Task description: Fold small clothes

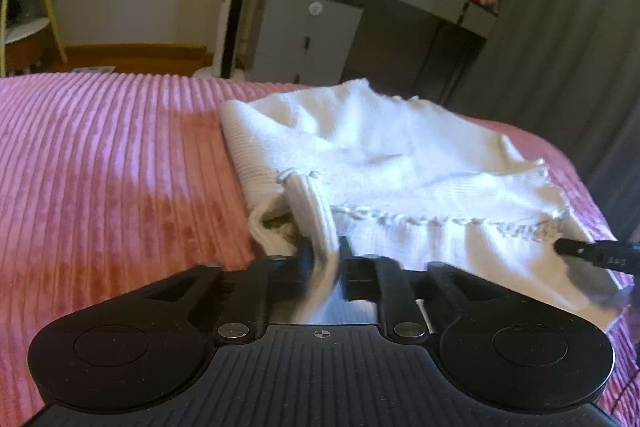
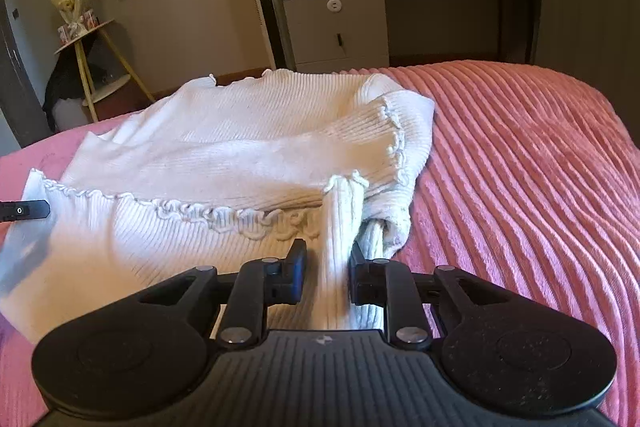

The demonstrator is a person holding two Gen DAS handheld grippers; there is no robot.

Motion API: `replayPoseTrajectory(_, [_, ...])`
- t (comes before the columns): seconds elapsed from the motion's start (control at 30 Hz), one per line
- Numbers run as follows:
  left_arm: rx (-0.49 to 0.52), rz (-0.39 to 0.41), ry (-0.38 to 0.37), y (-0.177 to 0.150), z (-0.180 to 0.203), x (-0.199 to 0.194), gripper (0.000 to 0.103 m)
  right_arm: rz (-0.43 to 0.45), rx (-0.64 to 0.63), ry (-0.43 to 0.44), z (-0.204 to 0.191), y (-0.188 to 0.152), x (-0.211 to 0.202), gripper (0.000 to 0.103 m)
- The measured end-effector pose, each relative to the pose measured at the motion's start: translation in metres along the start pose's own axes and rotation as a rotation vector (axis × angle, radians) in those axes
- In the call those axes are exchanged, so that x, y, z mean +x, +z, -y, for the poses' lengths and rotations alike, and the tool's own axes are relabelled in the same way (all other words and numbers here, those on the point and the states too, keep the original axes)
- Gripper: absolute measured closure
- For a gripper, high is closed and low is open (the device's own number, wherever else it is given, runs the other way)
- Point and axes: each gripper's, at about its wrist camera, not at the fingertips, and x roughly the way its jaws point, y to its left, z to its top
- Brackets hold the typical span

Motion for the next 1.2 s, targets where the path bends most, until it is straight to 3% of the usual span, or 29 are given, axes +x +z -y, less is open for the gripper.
replayPoseTrajectory(0.07, [0.002,0.007,0.004,0.0,-0.002,-0.003,0.093,0.003,-0.016,-0.017,-0.003,0.0,-0.003,0.095])
replayPoseTrajectory(0.23, [0.023,0.11,-0.045,0.011,0.004,-0.045,0.094,0.097,-0.071,0.008,-0.008,0.001,-0.033,0.095])
replayPoseTrajectory(0.4, [0.046,0.216,-0.077,0.045,0.014,-0.069,0.094,0.199,-0.107,0.006,-0.01,0.024,-0.052,0.096])
replayPoseTrajectory(0.67, [0.065,0.307,0.072,0.117,0.027,-0.015,0.094,0.318,-0.152,-0.153,-0.004,0.1,-0.007,0.096])
replayPoseTrajectory(0.83, [0.059,0.308,0.155,0.145,0.027,0.034,0.094,0.31,-0.225,-0.244,-0.005,0.132,0.043,0.096])
replayPoseTrajectory(0.97, [0.081,0.297,0.26,0.142,0.029,0.074,0.094,0.308,-0.256,-0.306,-0.004,0.138,0.082,0.096])
replayPoseTrajectory(1.1, [0.083,0.192,0.429,0.126,0.028,0.116,0.093,0.216,-0.283,-0.417,0.0,0.125,0.129,0.093])
replayPoseTrajectory(1.2, [0.063,0.175,0.389,0.116,0.021,0.105,0.088,0.246,-0.113,-0.364,0.018,0.115,0.111,0.082])
